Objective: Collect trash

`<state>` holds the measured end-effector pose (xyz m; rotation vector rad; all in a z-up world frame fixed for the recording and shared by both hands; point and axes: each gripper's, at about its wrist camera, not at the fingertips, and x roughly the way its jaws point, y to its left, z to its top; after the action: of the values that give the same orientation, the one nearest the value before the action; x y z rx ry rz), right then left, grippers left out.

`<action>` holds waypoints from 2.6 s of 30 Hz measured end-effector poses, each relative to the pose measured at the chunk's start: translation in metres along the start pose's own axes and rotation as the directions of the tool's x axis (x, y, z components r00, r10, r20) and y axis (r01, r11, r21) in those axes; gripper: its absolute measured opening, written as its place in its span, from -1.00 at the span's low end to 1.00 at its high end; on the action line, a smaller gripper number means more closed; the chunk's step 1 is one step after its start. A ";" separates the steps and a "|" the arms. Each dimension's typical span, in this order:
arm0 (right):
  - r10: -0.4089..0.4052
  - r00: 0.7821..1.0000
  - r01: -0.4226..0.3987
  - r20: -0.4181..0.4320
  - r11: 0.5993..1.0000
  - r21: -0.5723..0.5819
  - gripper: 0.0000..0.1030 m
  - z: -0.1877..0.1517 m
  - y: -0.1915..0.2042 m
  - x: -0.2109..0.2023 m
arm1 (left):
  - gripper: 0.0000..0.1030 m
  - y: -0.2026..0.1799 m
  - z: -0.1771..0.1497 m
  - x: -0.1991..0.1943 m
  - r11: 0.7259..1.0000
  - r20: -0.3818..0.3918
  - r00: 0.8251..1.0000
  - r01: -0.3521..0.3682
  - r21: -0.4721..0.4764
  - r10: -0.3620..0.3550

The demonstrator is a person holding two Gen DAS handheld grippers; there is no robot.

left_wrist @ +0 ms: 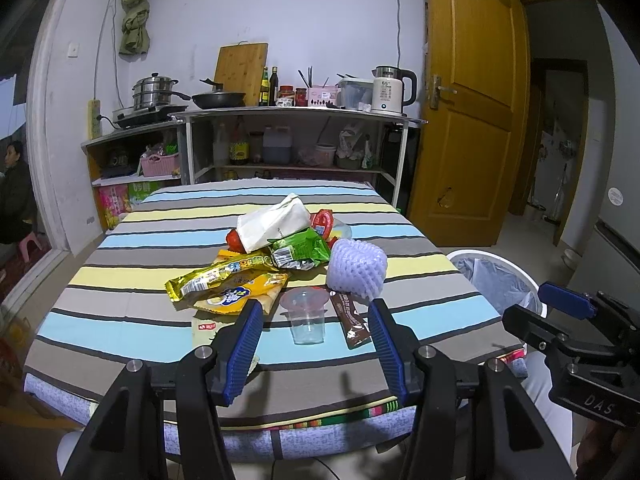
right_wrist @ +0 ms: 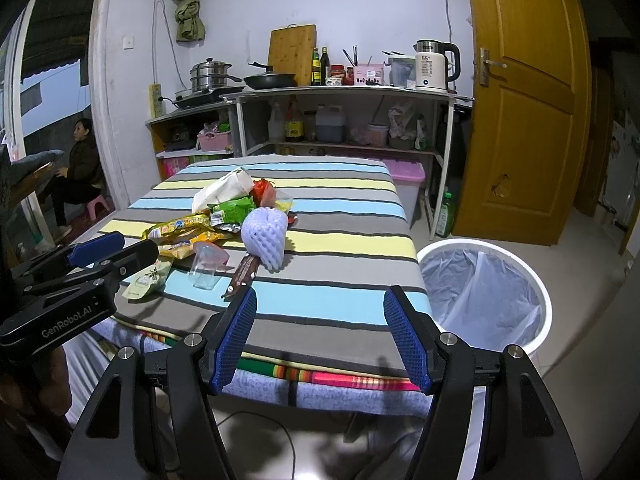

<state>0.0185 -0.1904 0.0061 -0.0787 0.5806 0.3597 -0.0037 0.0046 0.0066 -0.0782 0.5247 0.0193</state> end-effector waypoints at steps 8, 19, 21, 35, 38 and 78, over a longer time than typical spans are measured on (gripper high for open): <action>0.001 1.000 -0.001 0.000 1.000 -0.001 0.29 0.001 0.000 0.000 | 0.05 0.000 0.001 -0.001 1.000 0.001 1.000 -0.001 0.000 0.001; 0.001 1.000 -0.001 0.001 1.000 0.000 0.29 0.000 0.001 0.000 | 0.05 0.000 0.000 -0.001 1.000 0.001 1.000 0.000 0.000 0.000; 0.000 1.000 0.000 0.001 1.000 0.001 0.29 0.000 0.000 0.000 | 0.05 0.000 0.000 -0.001 1.000 0.002 1.000 -0.001 0.001 0.001; 0.000 1.000 0.000 0.000 1.000 0.000 0.29 0.000 -0.001 0.001 | 0.05 0.000 -0.001 -0.001 1.000 0.003 1.000 -0.001 0.000 0.001; 0.000 1.000 0.000 -0.001 1.000 0.000 0.29 0.000 -0.001 0.001 | 0.05 0.000 -0.001 -0.001 1.000 0.002 1.000 0.000 -0.002 0.000; 0.100 0.991 -0.105 -0.094 0.993 -0.053 0.30 0.034 0.016 0.097 | 0.10 0.099 0.013 0.070 0.992 -0.086 0.995 -0.053 -0.117 0.043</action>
<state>0.1054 -0.1396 -0.0186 -0.1220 0.6657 0.4746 0.0601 0.1040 -0.0241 -0.1838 0.6086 0.0947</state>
